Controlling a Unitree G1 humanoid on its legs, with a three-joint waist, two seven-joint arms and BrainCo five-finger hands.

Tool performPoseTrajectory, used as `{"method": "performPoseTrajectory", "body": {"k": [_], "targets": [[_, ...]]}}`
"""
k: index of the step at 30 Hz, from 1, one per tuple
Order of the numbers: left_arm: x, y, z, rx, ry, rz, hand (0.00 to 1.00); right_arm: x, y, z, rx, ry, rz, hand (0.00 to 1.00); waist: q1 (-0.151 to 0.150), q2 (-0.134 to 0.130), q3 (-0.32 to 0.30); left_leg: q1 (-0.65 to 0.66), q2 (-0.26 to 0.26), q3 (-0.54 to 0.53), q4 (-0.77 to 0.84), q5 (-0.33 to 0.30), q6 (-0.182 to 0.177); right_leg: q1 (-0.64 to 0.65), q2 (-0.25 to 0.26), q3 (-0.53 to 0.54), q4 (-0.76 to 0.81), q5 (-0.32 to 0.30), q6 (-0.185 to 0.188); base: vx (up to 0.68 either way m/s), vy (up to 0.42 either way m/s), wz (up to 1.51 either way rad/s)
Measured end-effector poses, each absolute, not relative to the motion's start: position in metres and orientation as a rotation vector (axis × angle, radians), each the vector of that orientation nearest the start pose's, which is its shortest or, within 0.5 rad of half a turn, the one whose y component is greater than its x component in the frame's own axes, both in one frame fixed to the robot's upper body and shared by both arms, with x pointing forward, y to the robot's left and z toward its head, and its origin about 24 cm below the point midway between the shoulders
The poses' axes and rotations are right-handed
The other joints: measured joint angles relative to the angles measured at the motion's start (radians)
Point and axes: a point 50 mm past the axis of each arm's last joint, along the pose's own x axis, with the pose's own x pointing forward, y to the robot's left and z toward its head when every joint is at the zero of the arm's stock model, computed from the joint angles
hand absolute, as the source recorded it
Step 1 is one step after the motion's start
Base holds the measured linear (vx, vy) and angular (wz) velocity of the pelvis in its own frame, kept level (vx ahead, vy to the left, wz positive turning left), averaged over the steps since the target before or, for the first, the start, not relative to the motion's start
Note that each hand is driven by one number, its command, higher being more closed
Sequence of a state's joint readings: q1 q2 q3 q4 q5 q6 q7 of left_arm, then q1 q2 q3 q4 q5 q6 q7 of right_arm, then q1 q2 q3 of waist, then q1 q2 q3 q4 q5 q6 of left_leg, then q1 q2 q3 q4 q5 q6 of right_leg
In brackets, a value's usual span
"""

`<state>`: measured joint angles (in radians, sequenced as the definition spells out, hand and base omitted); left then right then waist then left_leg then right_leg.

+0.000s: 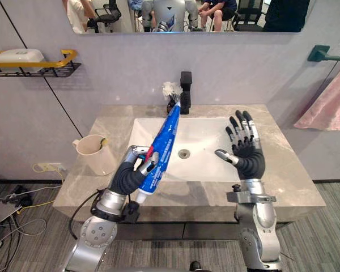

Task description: Organize washtable

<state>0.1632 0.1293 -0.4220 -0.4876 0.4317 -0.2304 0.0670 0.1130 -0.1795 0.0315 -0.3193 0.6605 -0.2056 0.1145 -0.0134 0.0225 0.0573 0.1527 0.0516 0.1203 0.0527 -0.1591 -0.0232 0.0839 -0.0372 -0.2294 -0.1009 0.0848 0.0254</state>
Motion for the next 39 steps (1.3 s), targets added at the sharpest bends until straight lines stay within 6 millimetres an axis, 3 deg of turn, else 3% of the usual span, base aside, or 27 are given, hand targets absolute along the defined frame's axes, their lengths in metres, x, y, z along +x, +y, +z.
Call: {"method": "performPoseTrajectory", "body": {"k": [21,37,38,39], "targets": [[0.196,0.052,0.111,0.382,-0.549,-0.392,1.00,0.238,-0.109,0.099,0.821,-0.253,0.442,0.00,0.003,-0.016,0.010,-0.004,-0.003,-0.018,-0.002,0.009,0.005,0.003,-0.002,-0.017,-0.001,0.001,-0.001,-0.01,0.002,0.01],[0.202,0.049,0.106,0.388,-0.539,-0.385,1.00,0.241,-0.091,0.105,0.910,-0.227,0.531,0.00,0.015,-0.022,0.013,-0.004,-0.003,-0.019,-0.001,0.012,0.006,0.004,0.000,-0.018,-0.004,0.005,-0.003,-0.01,0.002,0.00],[0.202,0.049,0.106,0.388,-0.539,-0.383,1.00,0.242,-0.090,0.105,0.913,-0.225,0.533,1.00,0.017,-0.022,0.014,-0.004,-0.004,-0.019,-0.001,0.012,0.006,0.004,0.000,-0.017,-0.004,0.006,-0.003,0.00,0.000,0.00],[0.203,0.050,0.106,0.386,-0.540,-0.376,1.00,0.243,-0.088,0.105,0.926,-0.219,0.541,1.00,0.020,-0.023,0.014,-0.004,-0.004,-0.019,-0.001,0.012,0.006,0.004,0.000,-0.017,-0.004,0.006,-0.003,0.00,0.000,0.00]]}}
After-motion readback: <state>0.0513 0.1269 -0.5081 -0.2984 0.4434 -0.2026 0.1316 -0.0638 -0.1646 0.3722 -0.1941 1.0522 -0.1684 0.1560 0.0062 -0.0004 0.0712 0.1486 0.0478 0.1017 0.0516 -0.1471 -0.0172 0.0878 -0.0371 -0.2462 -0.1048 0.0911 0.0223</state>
